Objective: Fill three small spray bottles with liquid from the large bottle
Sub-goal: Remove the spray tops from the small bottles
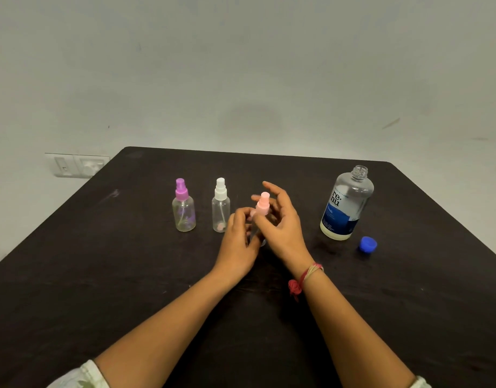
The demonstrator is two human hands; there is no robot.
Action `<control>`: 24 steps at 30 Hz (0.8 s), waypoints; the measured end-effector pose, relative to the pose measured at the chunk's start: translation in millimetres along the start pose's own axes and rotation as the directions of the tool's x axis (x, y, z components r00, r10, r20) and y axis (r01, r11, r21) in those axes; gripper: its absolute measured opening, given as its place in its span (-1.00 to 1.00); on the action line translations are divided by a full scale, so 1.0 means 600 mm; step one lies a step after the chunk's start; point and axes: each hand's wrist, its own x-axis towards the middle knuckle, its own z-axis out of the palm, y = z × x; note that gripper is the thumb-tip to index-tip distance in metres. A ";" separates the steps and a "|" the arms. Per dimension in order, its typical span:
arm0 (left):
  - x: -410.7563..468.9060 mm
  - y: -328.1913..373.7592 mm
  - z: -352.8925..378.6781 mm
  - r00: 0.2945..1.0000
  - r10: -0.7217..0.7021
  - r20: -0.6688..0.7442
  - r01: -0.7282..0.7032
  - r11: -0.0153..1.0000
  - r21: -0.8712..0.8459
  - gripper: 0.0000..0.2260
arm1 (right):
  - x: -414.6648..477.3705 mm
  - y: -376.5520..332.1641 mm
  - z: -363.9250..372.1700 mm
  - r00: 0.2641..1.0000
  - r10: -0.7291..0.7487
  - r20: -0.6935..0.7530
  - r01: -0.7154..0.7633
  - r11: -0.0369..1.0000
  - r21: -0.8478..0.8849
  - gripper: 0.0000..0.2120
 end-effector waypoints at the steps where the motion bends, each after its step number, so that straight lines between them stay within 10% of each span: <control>1: 0.000 -0.001 0.000 1.000 0.005 -0.005 -0.005 1.000 0.022 -0.69 | -0.001 0.000 0.001 1.000 -0.012 -0.025 0.012 1.000 -0.022 -0.48; 24: 0.003 -0.005 0.002 1.000 0.005 0.019 -0.004 0.999 -0.051 -0.68 | 0.001 -0.006 0.000 0.995 -0.023 -0.095 0.024 1.000 0.009 -0.51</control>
